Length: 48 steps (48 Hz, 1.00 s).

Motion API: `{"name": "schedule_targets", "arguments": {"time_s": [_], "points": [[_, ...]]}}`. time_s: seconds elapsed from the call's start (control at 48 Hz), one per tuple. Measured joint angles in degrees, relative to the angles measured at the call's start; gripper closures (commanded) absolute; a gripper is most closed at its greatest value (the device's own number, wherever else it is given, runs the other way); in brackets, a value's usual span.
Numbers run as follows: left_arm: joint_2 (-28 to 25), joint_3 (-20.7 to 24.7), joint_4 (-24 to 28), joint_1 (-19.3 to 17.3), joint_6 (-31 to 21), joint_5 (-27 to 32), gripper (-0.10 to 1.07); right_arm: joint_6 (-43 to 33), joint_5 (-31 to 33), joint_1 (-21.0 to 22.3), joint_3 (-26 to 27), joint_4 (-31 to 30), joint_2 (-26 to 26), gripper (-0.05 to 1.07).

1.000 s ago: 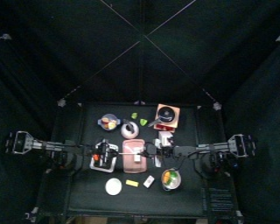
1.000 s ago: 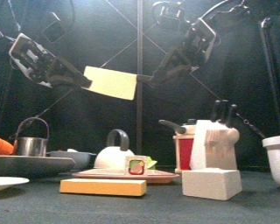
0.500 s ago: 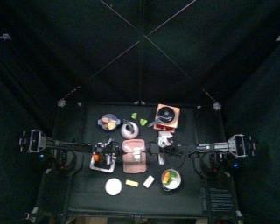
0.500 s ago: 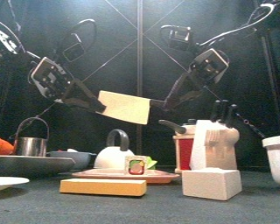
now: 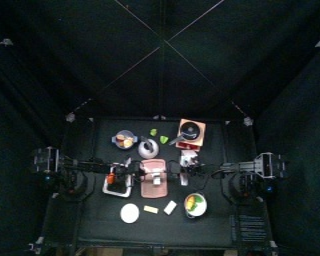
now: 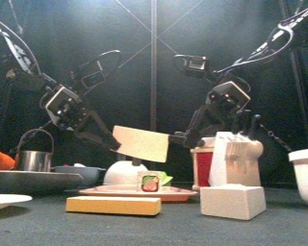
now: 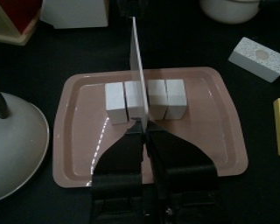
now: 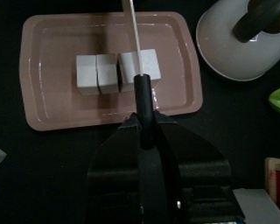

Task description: Cut sushi roll

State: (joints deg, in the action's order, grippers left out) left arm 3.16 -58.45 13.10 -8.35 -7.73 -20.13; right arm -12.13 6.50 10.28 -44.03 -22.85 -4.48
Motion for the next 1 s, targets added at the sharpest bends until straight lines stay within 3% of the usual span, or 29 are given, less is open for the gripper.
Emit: {"name": "schedule_targets", "arguments": {"time_s": [1.0], "points": [[-2.3, 1.1, -1.2, -0.9, 0.0, 0.2, 0.58, 0.1, 0.5, 1.5, 0.3, 1.1, 0.5, 0.72]]}}
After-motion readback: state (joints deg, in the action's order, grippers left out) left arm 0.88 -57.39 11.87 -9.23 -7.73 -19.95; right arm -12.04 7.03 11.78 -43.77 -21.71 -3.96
